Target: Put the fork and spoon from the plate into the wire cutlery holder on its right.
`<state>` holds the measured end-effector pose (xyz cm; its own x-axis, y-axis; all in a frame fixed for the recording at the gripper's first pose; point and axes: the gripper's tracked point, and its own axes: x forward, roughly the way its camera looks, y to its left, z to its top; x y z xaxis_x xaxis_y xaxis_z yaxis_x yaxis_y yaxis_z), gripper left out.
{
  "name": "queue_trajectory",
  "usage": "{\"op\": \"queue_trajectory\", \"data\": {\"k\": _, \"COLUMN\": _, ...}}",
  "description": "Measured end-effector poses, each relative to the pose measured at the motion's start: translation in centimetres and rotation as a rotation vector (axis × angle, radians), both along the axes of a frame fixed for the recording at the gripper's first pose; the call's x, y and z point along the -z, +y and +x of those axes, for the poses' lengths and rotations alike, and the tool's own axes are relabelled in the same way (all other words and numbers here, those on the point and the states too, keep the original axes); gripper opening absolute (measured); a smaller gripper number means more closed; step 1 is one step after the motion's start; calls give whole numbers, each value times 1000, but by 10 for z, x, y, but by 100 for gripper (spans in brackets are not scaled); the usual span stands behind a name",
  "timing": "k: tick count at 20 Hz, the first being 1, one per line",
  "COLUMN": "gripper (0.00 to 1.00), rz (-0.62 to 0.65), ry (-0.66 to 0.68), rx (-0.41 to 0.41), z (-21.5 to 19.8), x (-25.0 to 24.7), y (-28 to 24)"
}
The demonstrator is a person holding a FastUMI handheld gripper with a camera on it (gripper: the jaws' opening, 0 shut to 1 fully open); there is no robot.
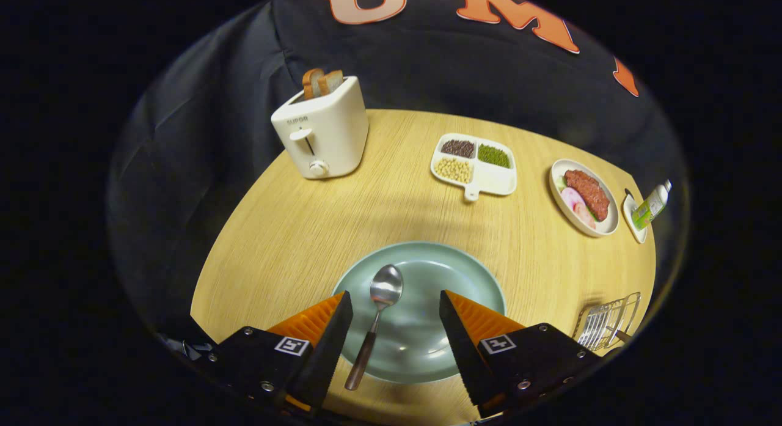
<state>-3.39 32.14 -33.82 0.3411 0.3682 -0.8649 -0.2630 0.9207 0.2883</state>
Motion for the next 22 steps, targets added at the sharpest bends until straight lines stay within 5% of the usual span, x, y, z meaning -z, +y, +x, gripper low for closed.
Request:
{"op": "queue_trajectory", "data": {"k": 9, "gripper": 53, "rz": -117, "ry": 276, "rx": -87, "z": -46, "x": 47, "y": 13}}
{"op": "queue_trajectory", "data": {"k": 16, "gripper": 12, "rz": -184, "ry": 338, "rx": -92, "z": -51, "x": 65, "y": 9}}
{"op": "queue_trajectory", "data": {"k": 22, "gripper": 4, "rz": -136, "ry": 340, "rx": -91, "z": -44, "x": 71, "y": 8}}
